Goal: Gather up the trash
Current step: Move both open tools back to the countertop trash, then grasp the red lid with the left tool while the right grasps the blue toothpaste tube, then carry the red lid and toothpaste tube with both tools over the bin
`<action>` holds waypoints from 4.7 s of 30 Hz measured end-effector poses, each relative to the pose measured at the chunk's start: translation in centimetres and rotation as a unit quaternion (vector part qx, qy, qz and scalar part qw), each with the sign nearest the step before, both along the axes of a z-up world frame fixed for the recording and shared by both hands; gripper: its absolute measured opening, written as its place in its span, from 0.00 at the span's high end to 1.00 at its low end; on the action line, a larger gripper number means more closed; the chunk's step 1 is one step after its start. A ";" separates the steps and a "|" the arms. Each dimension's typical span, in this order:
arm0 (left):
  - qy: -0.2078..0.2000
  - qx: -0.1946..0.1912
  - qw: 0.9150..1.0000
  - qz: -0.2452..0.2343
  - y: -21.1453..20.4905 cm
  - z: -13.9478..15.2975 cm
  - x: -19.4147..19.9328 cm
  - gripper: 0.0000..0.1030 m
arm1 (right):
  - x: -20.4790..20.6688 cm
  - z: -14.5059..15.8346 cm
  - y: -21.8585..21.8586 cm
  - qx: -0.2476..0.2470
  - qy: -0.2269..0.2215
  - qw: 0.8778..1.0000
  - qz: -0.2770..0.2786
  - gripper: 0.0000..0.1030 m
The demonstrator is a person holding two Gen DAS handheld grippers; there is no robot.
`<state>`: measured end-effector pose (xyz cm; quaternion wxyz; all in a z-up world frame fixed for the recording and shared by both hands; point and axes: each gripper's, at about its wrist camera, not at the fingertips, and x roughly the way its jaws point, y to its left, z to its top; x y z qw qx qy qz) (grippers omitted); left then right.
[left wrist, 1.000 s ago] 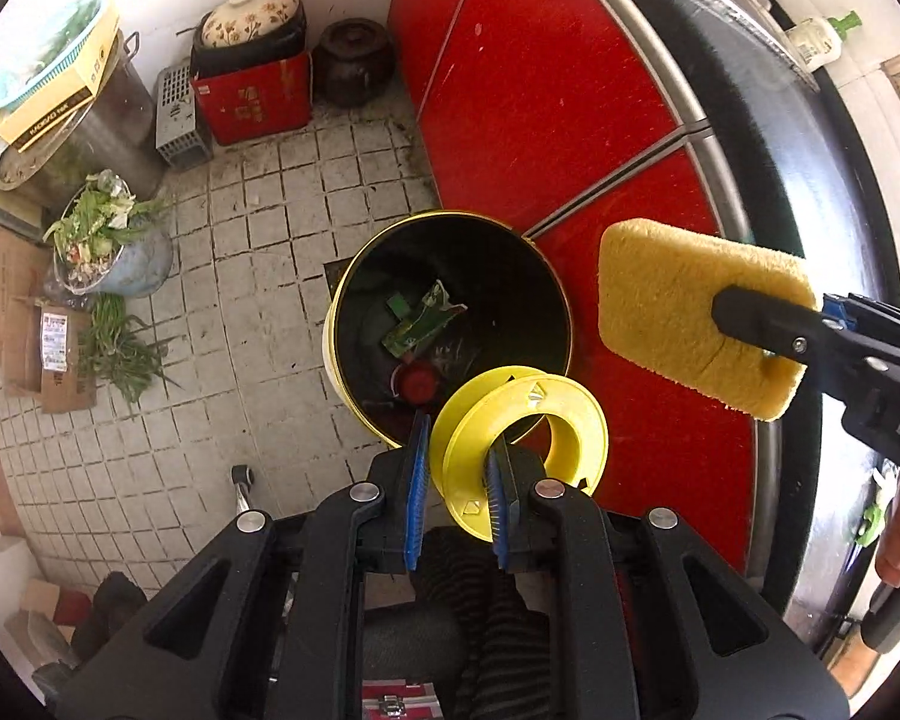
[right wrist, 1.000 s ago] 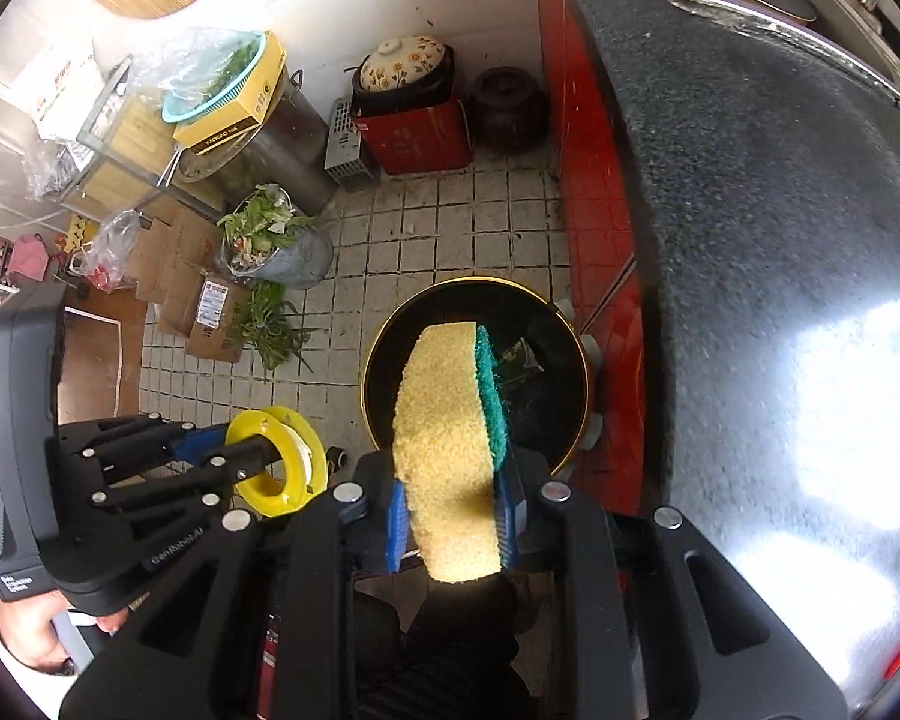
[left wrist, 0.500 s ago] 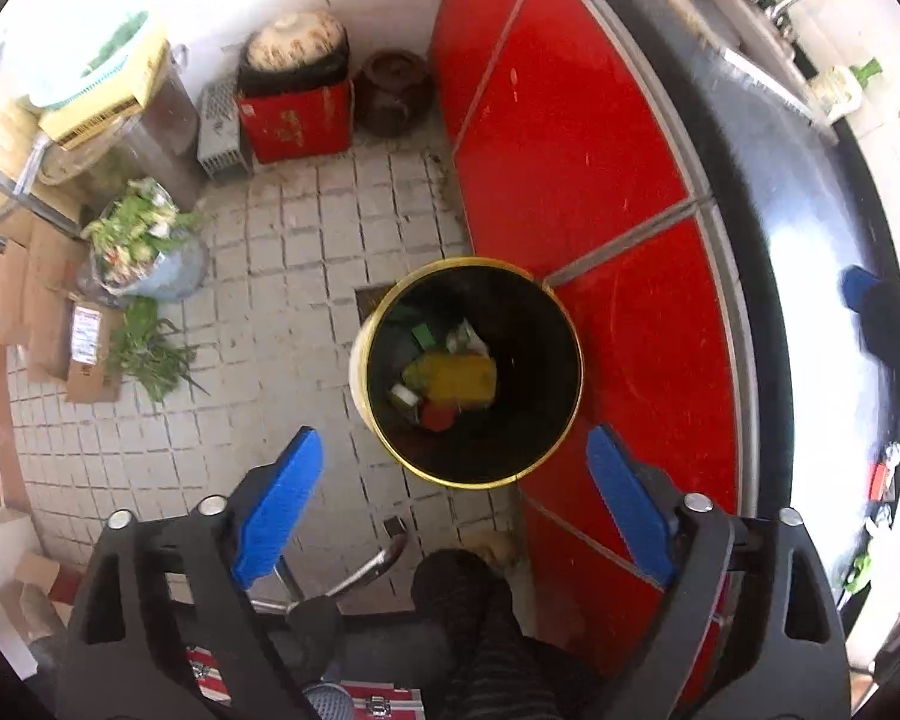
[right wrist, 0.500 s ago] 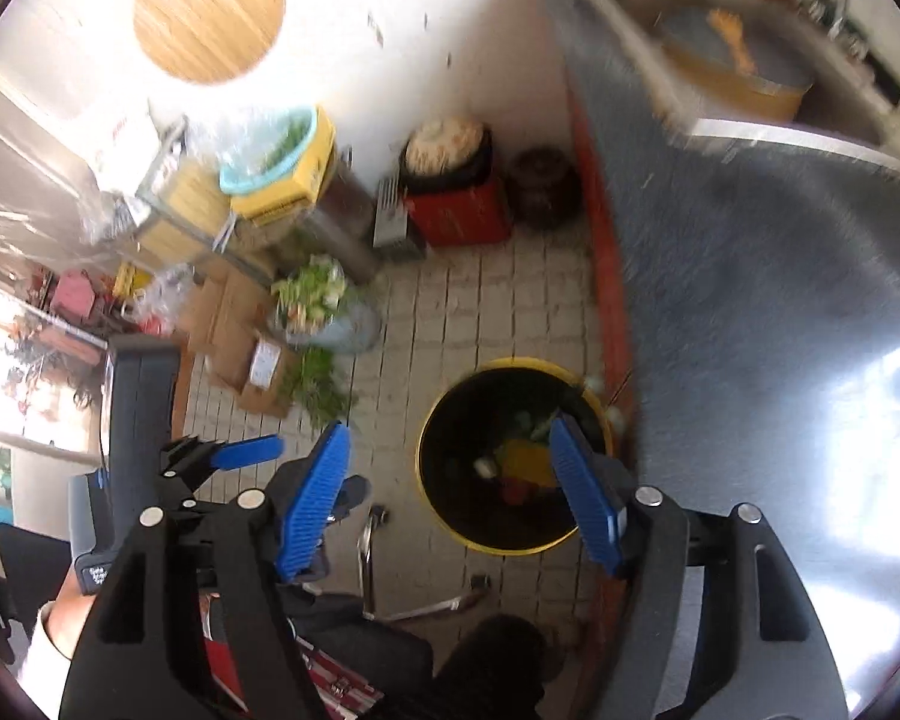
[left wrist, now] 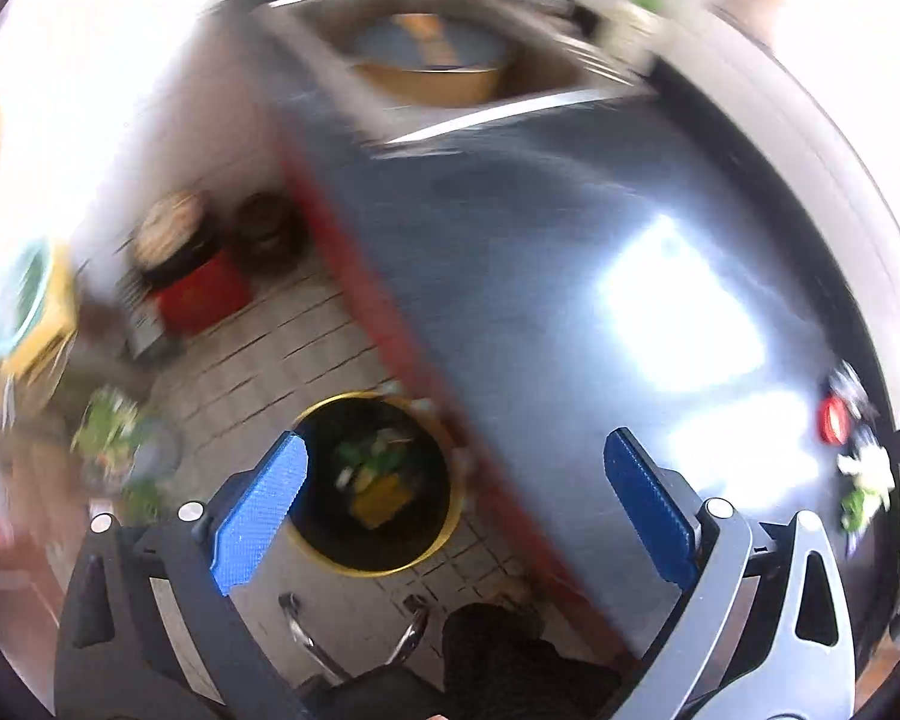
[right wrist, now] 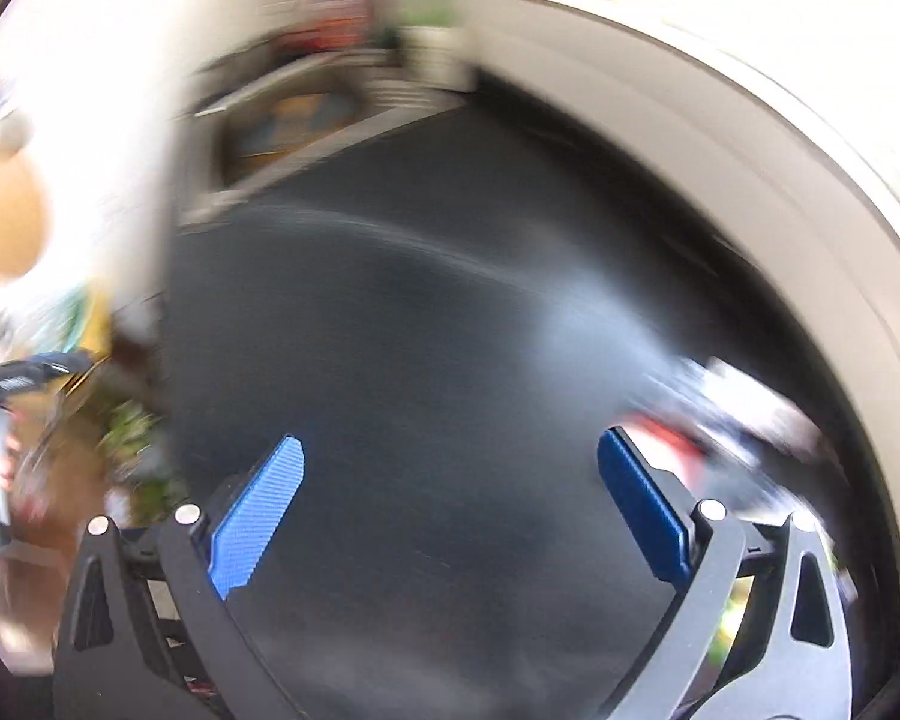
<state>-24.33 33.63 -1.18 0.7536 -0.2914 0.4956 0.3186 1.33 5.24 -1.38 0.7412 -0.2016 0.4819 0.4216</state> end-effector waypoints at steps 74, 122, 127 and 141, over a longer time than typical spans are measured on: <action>-0.023 -0.013 0.928 -0.371 -24.8 -4.1 32.2 0.96 | 12.9 -6.4 -34.4 0.054 -0.014 0.940 -0.337 0.76; -0.022 0.053 0.994 0.094 0.5 2.8 -13.1 0.96 | -7.2 1.5 7.4 0.109 0.025 0.991 0.069 0.76; -0.025 0.062 0.986 0.155 1.1 3.9 -19.8 0.96 | -13.8 2.6 13.7 0.099 0.021 0.979 0.176 0.76; 0.008 -0.026 0.984 0.177 1.6 -5.1 -21.0 0.96 | -27.5 -2.5 23.0 0.002 -0.047 0.943 0.329 0.76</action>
